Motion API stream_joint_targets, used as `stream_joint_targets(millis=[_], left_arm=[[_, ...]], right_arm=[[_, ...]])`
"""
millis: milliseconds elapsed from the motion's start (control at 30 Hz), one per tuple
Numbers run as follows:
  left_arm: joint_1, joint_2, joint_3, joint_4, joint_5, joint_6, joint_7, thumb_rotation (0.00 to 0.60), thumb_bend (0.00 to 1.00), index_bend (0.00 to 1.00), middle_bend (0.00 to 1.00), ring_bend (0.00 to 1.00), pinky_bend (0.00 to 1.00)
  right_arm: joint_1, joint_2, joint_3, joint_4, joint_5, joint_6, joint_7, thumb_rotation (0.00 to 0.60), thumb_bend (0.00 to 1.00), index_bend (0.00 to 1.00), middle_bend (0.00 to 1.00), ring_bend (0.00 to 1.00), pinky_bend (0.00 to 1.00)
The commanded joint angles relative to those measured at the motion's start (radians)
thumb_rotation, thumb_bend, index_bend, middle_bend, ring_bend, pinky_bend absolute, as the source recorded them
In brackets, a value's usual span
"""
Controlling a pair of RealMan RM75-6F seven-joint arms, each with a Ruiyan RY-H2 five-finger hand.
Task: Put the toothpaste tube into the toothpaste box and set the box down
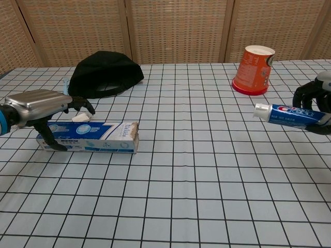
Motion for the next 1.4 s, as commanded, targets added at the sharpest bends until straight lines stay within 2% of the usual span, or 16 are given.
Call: stream_joint_targets(millis=[33, 200, 367, 633, 733, 900, 1133, 1400], left_arm=[[-0.005, -0.029, 0.002, 0.030, -0.011, 0.003, -0.023, 0.600, 0.00, 0.26, 0.23, 0.27, 0.30], [-0.002, -0.057, 0.008, 0.066, 0.010, 0.046, -0.053, 0.600, 0.00, 0.39, 0.34, 0.37, 0.36], [0.001, -0.070, 0.009, 0.081, 0.020, 0.081, -0.072, 0.600, 0.04, 0.52, 0.46, 0.46, 0.47], [0.008, -0.050, 0.001, 0.037, -0.001, 0.079, -0.150, 0.600, 0.05, 0.53, 0.47, 0.47, 0.53], [0.016, -0.036, -0.017, 0.005, 0.017, 0.110, -0.276, 0.600, 0.05, 0.53, 0.47, 0.47, 0.53], [0.024, -0.024, -0.043, -0.011, 0.074, 0.176, -0.554, 0.600, 0.05, 0.53, 0.47, 0.47, 0.53], [0.002, -0.035, -0.055, -0.006, 0.117, 0.209, -0.690, 0.600, 0.04, 0.52, 0.47, 0.47, 0.53], [-0.023, -0.099, -0.062, 0.033, 0.158, 0.259, -0.850, 0.600, 0.04, 0.53, 0.47, 0.47, 0.53]], right_arm=[[-0.002, 0.002, -0.003, 0.001, -0.007, 0.001, 0.005, 0.600, 0.63, 0.66, 0.65, 0.63, 0.56], [-0.006, 0.003, -0.010, 0.005, -0.019, 0.007, 0.011, 0.600, 0.63, 0.66, 0.65, 0.63, 0.56], [-0.008, 0.010, -0.009, 0.000, -0.023, 0.013, 0.010, 0.600, 0.63, 0.66, 0.65, 0.63, 0.56], [-0.014, 0.039, -0.007, -0.043, -0.042, 0.041, -0.013, 0.600, 0.63, 0.67, 0.66, 0.63, 0.56], [-0.016, 0.061, -0.004, -0.071, -0.054, 0.056, -0.032, 0.600, 0.63, 0.67, 0.66, 0.63, 0.56], [-0.012, 0.110, 0.007, -0.116, -0.084, 0.086, -0.094, 0.600, 0.63, 0.67, 0.66, 0.63, 0.57], [0.014, 0.209, 0.035, -0.183, -0.099, 0.078, -0.166, 0.600, 0.63, 0.67, 0.66, 0.63, 0.57], [0.047, 0.368, 0.087, -0.282, -0.117, 0.078, -0.261, 0.600, 0.63, 0.67, 0.66, 0.64, 0.57]])
